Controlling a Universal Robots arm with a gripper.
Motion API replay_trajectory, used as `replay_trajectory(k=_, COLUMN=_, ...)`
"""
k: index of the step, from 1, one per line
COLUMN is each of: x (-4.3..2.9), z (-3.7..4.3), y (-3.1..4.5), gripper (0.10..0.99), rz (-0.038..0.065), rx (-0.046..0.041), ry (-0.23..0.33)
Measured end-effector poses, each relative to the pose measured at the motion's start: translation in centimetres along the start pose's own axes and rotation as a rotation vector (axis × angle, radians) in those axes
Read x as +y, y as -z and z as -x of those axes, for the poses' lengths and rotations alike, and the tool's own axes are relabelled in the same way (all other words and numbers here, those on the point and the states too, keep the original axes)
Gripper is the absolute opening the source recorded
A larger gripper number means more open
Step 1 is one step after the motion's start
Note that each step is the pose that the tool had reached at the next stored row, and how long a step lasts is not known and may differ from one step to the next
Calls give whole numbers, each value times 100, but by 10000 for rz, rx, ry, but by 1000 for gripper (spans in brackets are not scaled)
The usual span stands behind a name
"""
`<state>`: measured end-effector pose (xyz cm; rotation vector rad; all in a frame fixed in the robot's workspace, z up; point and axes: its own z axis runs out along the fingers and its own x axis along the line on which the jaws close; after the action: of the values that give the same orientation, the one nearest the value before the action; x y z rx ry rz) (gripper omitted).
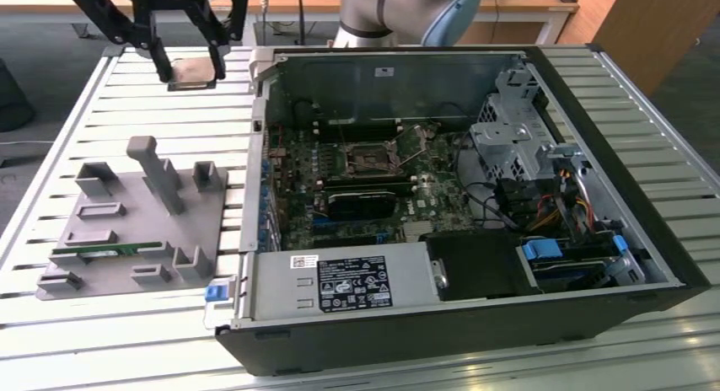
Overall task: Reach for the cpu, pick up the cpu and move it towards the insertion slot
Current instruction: 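Pick up the cpu and move it towards the insertion slot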
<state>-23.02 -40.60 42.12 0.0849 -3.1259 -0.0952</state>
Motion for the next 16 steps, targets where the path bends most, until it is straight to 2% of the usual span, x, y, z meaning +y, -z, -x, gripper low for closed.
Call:
replay_trajectory(k=3, x=-5, z=91, y=-4, gripper=541, rz=0, rx=-102, ry=6)
replay_trajectory(k=10, x=-11, z=219, y=-8, gripper=541, rz=-9, rx=-390, ry=24)
replay_trajectory(k=16, x=-19, z=357, y=-14, gripper=541, rz=-8, rx=-569, ry=35)
